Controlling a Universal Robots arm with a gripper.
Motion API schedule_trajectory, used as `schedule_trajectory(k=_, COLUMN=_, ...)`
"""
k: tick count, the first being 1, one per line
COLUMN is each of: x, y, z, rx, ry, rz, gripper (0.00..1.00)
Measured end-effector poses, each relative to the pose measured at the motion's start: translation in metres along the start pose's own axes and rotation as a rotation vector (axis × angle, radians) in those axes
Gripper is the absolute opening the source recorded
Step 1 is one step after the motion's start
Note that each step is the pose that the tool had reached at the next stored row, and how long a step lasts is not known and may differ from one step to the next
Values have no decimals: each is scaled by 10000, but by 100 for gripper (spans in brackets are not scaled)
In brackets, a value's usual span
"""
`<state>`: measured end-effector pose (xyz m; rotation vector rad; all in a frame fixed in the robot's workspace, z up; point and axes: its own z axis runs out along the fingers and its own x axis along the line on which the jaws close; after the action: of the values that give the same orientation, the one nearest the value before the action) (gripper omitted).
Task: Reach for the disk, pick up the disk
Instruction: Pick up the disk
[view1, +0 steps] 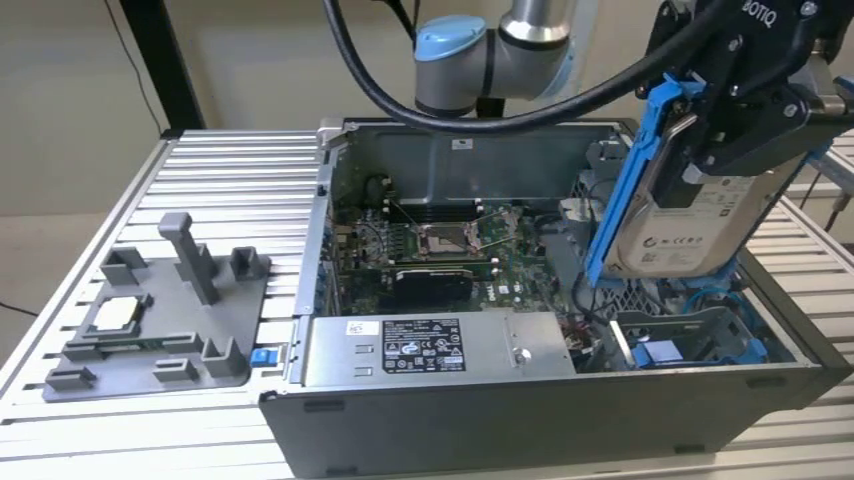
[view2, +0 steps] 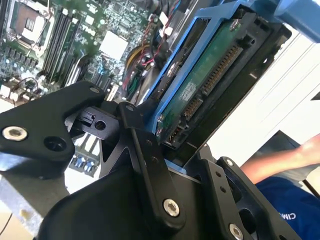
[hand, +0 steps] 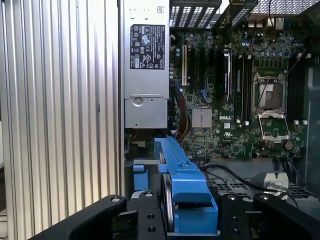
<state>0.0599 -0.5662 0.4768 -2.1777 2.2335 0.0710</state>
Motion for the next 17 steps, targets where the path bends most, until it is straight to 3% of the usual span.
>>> schedule_trajectory(k=10, x=53, y=-277, z=-7, rx=-10, ry=0, rz=2, gripper=0)
schedule_trajectory(k=17, x=57, y=-290, z=-7, rx=-10, ry=0, rz=3, gripper=0)
